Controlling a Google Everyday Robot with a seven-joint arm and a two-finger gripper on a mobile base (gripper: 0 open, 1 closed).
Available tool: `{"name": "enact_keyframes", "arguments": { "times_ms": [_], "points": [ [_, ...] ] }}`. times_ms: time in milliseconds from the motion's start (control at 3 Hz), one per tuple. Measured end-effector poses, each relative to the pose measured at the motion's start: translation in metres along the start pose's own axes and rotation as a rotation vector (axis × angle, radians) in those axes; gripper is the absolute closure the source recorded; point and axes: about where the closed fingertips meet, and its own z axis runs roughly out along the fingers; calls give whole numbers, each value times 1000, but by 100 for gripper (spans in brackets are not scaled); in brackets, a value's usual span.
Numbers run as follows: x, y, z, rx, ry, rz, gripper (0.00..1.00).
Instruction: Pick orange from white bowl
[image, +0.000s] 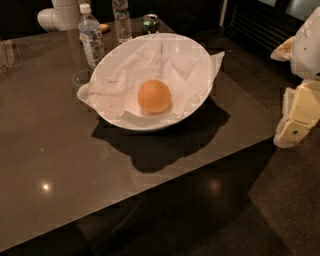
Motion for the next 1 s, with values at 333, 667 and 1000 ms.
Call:
{"name": "enact_keyframes", "arguments": {
  "times_ms": [333,667,1000],
  "points": [
    [0,0,0,0,0,0,0],
    [-31,-25,-1,12,-78,-27,0],
    [-59,-46,-5,23,-143,-60,0]
  ]
}}
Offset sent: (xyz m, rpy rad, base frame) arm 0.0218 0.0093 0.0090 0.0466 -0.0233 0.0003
